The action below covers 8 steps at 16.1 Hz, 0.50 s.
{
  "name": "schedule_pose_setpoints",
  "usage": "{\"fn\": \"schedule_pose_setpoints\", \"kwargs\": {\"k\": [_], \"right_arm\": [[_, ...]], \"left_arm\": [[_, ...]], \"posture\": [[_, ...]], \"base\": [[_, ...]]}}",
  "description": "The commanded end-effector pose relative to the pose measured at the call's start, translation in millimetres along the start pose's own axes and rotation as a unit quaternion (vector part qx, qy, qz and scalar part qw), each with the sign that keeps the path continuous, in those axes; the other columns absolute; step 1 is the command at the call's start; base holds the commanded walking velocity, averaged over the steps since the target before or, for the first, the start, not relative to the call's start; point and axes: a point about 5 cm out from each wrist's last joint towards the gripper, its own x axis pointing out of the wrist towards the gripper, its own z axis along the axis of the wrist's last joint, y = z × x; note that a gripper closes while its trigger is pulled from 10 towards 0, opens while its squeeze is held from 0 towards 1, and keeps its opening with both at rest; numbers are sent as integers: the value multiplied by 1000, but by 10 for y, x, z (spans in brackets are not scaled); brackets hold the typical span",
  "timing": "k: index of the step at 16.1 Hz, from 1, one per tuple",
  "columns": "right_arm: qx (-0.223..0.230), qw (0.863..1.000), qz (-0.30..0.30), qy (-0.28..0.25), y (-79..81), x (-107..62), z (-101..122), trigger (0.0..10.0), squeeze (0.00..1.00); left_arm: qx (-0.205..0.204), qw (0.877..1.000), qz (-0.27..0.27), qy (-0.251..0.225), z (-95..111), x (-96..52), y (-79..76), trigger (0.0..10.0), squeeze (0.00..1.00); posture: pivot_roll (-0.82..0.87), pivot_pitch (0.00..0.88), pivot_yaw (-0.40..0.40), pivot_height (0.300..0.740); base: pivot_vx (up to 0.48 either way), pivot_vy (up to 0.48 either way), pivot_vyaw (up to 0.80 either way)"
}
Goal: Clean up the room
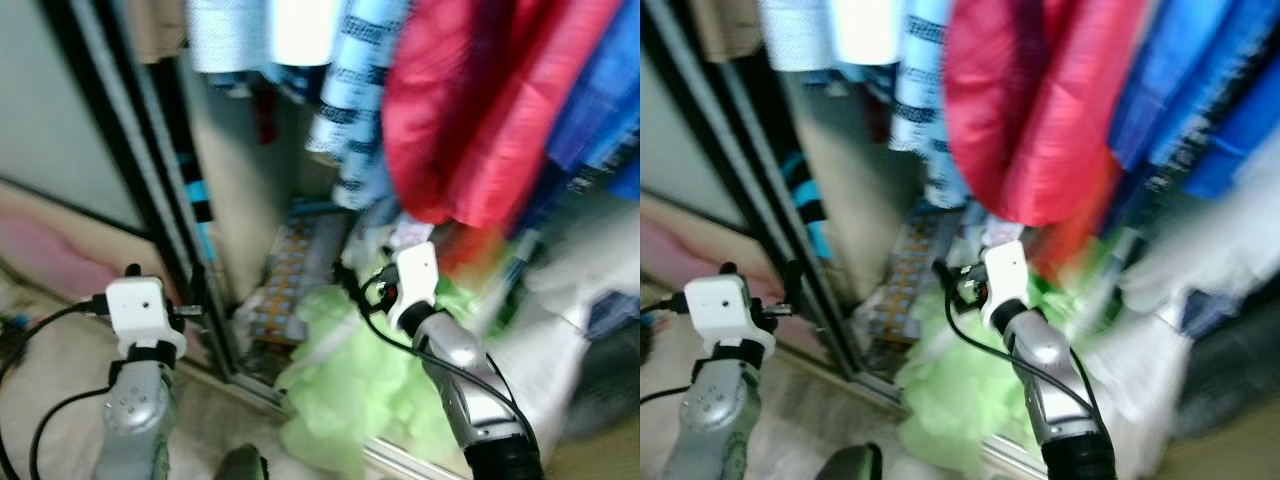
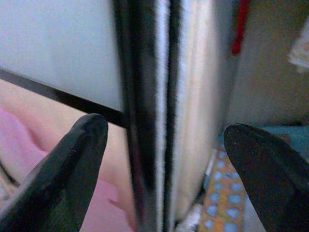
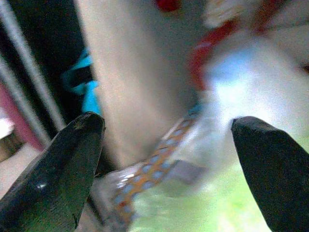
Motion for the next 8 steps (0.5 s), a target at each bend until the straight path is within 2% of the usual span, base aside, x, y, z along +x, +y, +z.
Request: {"fn": "schedule_pose_setpoints", "kwargs": {"k": [1,3,6,8], "right_arm": [[-15,1000,1,-9,-34,-12,70,10000,0],[-55,998,-2,-37,-43,-107,152,10000,0],[-47,999,19,9,-87,-177,52,10000,0],[-42,997,54,20,-11,-129,20,10000,0]], "left_arm": [[4,1000,-4,3,6,-17,-24,10000,0],[1,1000,-10,0,47,-23,-50,10000,0],[3,1000,-6,21,7,-27,-7,10000,0],[-1,1000,1,15,-10,-3,-22,10000,0]], "posture": [[-31,26,-25,740],[-24,23,-27,740],[-34,15,-25,740],[-32,5,-25,740]], "base": [[0,0,800],[0,0,800],[0,0,800],[0,0,800]]}}
